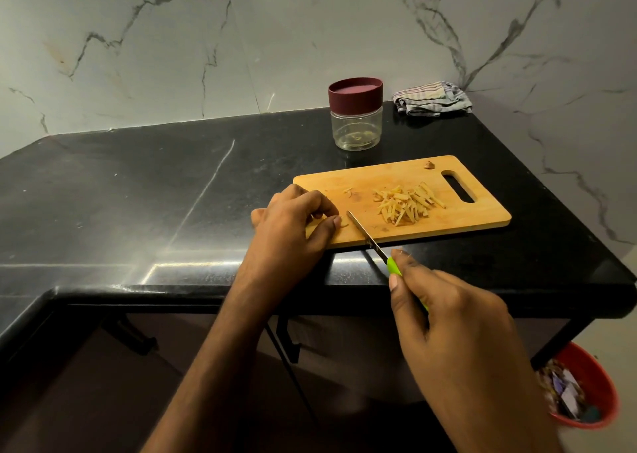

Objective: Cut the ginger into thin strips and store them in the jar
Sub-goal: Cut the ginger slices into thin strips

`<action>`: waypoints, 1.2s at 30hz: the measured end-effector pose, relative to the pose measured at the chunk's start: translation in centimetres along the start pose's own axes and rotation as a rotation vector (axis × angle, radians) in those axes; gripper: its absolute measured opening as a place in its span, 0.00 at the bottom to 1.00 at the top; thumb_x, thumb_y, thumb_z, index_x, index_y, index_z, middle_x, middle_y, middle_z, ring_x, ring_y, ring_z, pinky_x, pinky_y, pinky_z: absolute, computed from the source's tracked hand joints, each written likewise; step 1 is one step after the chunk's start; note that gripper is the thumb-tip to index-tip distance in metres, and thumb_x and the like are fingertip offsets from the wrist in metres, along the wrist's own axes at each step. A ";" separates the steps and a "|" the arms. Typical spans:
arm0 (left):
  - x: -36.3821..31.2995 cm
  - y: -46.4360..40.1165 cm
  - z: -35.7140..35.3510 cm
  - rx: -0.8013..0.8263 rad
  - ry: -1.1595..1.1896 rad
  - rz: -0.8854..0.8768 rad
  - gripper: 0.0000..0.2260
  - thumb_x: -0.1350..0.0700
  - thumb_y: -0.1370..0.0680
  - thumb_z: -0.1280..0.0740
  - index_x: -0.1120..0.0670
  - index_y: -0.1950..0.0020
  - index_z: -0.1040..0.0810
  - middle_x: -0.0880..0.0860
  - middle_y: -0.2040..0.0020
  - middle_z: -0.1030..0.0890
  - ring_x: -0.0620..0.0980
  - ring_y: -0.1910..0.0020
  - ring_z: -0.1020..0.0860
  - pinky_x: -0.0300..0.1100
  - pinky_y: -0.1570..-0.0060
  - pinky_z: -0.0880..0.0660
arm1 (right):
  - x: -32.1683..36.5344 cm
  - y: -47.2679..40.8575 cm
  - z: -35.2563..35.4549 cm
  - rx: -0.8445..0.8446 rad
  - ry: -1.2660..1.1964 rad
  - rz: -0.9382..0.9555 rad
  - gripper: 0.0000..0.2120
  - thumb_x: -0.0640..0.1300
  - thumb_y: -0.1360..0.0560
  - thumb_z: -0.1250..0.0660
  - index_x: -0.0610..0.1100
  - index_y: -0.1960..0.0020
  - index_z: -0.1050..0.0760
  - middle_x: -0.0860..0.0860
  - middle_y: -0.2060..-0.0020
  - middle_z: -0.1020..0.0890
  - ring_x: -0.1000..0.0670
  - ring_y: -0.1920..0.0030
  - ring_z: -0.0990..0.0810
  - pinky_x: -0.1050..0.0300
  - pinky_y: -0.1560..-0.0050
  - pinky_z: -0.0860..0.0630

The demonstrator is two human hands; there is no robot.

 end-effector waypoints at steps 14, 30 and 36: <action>-0.1 0.0 0.3 0.035 0.084 0.034 0.06 0.47 0.23 0.28 0.40 0.59 0.23 0.41 0.51 0.24 0.42 0.46 0.28 0.57 0.35 0.35 | 0.3 0.1 0.0 -0.006 -0.021 0.030 0.19 0.49 0.24 0.39 0.43 0.37 0.22 0.54 0.66 0.19 0.56 0.70 0.23 0.58 0.73 0.22; -0.1 -0.7 0.0 0.134 0.101 0.086 0.10 0.47 0.23 0.29 0.42 0.62 0.26 0.45 0.51 0.25 0.48 0.46 0.27 0.59 0.36 0.34 | 0.9 0.6 -0.4 0.040 0.002 -0.002 0.21 0.50 0.24 0.42 0.44 0.36 0.23 0.55 0.68 0.22 0.57 0.72 0.27 0.68 0.73 0.34; 0.0 -0.8 -0.1 0.149 0.103 0.102 0.10 0.46 0.23 0.30 0.43 0.63 0.26 0.46 0.50 0.24 0.48 0.44 0.28 0.56 0.36 0.36 | 1.3 0.7 -0.5 0.004 0.029 0.002 0.17 0.46 0.23 0.41 0.42 0.38 0.22 0.53 0.71 0.23 0.54 0.74 0.26 0.63 0.76 0.33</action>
Point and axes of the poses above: each hand's wrist, its own y-axis away from the middle knuckle, its own z-axis out of the back of the hand, x = y × z, the point moved 5 cm from there along -y, towards the middle knuckle
